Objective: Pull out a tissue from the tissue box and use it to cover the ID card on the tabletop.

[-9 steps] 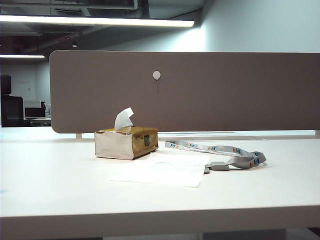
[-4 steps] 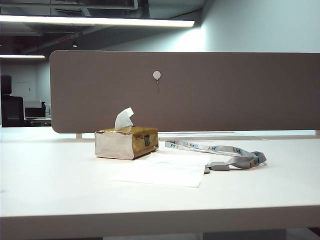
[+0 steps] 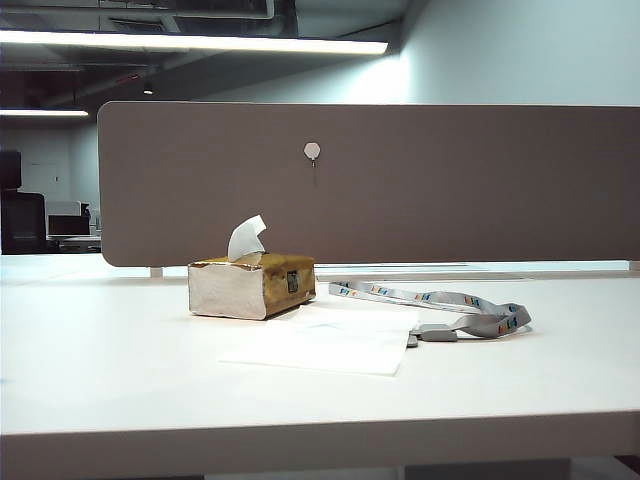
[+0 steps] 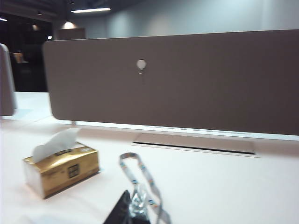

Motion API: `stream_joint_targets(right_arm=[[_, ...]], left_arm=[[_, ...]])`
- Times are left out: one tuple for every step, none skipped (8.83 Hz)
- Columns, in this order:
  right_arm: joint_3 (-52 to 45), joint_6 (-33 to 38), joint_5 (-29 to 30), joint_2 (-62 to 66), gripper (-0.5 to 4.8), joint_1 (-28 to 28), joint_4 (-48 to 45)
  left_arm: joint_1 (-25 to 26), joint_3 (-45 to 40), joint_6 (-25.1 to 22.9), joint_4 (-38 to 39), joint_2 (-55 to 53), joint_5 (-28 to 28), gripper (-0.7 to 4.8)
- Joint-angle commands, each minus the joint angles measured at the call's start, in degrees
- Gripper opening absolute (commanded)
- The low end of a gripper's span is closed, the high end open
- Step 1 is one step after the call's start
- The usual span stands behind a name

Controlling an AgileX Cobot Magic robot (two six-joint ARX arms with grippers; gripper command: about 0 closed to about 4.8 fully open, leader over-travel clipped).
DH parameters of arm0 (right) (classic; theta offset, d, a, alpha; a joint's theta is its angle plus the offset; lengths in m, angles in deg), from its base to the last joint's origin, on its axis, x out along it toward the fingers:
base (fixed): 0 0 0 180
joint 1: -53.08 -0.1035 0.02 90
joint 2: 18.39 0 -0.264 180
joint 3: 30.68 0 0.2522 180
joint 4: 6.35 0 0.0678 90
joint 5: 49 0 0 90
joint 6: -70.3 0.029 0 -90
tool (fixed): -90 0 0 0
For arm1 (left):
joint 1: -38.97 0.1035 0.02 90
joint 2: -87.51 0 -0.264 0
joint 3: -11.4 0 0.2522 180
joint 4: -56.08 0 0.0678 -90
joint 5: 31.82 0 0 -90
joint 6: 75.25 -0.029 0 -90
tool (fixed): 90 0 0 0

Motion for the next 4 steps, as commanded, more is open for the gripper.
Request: stream_joint_targets(right_arm=[[0.0, -0.94, -7.89, -0.04, -0.05, 0.02, 0.52], [0.0, -0.94, -12.35, -0.04, -0.05, 0.02, 4.68], [0.0, -0.96, -13.44, -0.04, -0.05, 0.0, 6.19], [0.0, -0.96, -13.57, -0.04, -0.05, 0.02, 8.98]], left_arm=[[-0.02, 0.24, 0.0, -0.44, -0.04, -5.4, -0.06], [-0.02, 0.24, -0.02, -0.24, -0.04, -9.55, -0.05], [-0.02, 0.24, 0.0, -0.24, -0.04, -12.87, -0.06], [-0.02, 0.24, 0.0, -0.24, -0.04, -15.37, -0.05]])
